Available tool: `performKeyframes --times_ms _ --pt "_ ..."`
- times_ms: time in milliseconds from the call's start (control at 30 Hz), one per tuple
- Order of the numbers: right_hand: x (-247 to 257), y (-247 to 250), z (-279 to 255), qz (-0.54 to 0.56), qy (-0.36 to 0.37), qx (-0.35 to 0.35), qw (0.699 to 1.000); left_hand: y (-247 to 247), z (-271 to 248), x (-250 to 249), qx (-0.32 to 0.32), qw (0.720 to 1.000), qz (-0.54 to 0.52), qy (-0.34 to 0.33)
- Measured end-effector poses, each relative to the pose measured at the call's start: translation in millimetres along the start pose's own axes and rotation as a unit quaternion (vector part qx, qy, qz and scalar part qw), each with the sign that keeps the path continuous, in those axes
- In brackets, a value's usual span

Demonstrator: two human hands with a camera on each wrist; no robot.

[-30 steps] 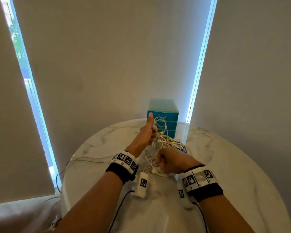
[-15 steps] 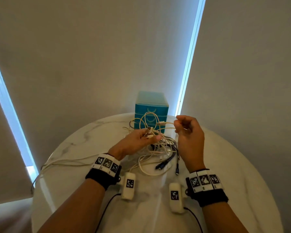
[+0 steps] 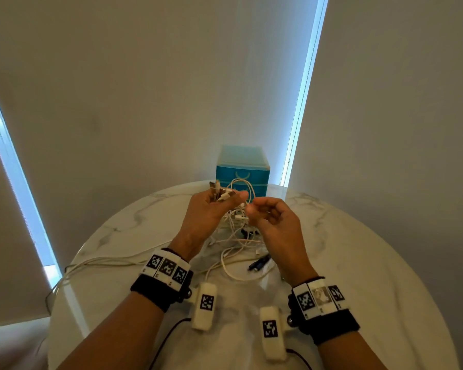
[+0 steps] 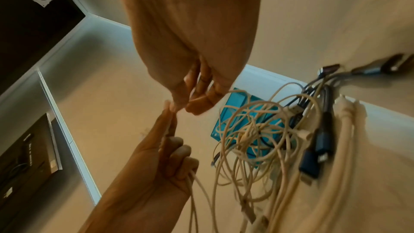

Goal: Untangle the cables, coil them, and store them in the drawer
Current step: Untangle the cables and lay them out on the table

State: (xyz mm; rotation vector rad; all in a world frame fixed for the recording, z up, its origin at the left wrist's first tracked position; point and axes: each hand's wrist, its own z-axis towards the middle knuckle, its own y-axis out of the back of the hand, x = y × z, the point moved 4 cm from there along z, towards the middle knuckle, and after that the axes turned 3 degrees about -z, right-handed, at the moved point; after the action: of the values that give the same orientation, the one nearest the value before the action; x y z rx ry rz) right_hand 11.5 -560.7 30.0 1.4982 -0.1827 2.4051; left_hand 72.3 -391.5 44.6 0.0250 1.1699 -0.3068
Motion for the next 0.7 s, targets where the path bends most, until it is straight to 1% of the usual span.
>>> performKeyframes --times_ms 67,100,167,200,233,267,333,400,467,567,633,700 --pt "-14 5 6 -0.106 -0.011 0.035 0.994 8 4 -2 -0.042 0.999 -0.016 -0.007" --pt "-23 8 9 -0.168 -0.015 0.035 0.985 11 5 -2 -0.059 0.998 -0.024 -0.001" --pt "-38 17 13 -0.262 -0.022 0.003 0.965 17 8 2 -0.074 0.996 -0.05 0.011" --pt "-43 21 14 -0.267 -0.035 -0.016 0.963 20 9 4 -0.076 0.995 -0.07 0.012" --pt "-47 24 15 -0.248 -0.05 -0.029 0.967 21 9 5 -0.074 0.993 -0.092 0.012" --pt "-50 24 15 -0.213 -0.067 -0.03 0.974 23 9 6 -0.071 0.991 -0.112 0.011" --pt "-47 17 15 -0.145 -0.103 -0.01 0.984 24 10 5 -0.064 0.989 -0.13 0.006" --pt "-41 8 22 -0.113 -0.112 -0.007 0.987 24 8 5 -0.062 0.99 -0.126 0.006" --pt "-21 2 42 -0.113 -0.079 -0.027 0.99 27 8 7 -0.08 0.988 -0.132 0.013" --pt "37 0 88 -0.108 0.018 -0.062 0.992 35 9 11 -0.124 0.981 -0.147 0.036" --pt "87 -5 110 -0.099 0.103 -0.038 0.989 37 11 13 -0.134 0.981 -0.138 0.043" --pt "122 -14 115 -0.113 0.181 -0.009 0.977 37 11 10 -0.129 0.98 -0.145 0.039"
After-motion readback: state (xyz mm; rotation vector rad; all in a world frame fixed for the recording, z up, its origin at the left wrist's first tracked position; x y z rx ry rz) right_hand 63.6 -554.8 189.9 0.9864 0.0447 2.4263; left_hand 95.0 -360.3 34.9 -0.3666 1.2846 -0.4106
